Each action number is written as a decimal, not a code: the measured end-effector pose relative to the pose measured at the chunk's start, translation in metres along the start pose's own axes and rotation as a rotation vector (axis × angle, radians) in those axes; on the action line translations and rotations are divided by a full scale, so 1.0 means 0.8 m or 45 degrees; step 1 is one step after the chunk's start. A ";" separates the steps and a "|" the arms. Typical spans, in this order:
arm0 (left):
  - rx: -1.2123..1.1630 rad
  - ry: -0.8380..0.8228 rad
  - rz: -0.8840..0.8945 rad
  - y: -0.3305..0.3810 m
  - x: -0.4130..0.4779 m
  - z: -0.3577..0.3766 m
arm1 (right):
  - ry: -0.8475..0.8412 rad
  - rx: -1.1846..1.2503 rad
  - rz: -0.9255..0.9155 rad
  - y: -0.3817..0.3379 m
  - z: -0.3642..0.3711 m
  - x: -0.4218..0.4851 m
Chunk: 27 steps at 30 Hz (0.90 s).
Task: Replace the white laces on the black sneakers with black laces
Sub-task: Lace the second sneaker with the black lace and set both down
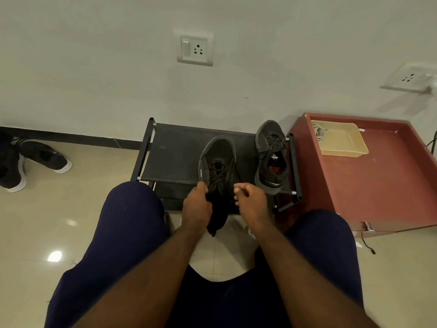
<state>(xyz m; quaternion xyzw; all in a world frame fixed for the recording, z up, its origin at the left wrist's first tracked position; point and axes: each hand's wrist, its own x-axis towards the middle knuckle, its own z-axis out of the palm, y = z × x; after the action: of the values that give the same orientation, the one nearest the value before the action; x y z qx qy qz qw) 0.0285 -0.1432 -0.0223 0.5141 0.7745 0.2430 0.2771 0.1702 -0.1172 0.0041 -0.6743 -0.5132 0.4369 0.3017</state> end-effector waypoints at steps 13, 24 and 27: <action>0.121 -0.144 0.212 -0.015 0.015 0.020 | -0.102 -0.456 -0.224 0.011 0.034 -0.013; -0.345 0.053 -0.287 0.036 0.016 0.023 | 0.068 -0.015 0.069 0.008 0.014 0.016; -0.340 0.102 -0.370 0.050 0.012 0.026 | 0.108 0.218 0.170 0.003 0.008 0.020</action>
<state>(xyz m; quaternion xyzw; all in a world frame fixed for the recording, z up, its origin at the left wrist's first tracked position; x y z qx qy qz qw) 0.0662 -0.1185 -0.0132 0.3457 0.8118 0.3212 0.3439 0.1666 -0.1030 -0.0050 -0.6966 -0.4148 0.4693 0.3499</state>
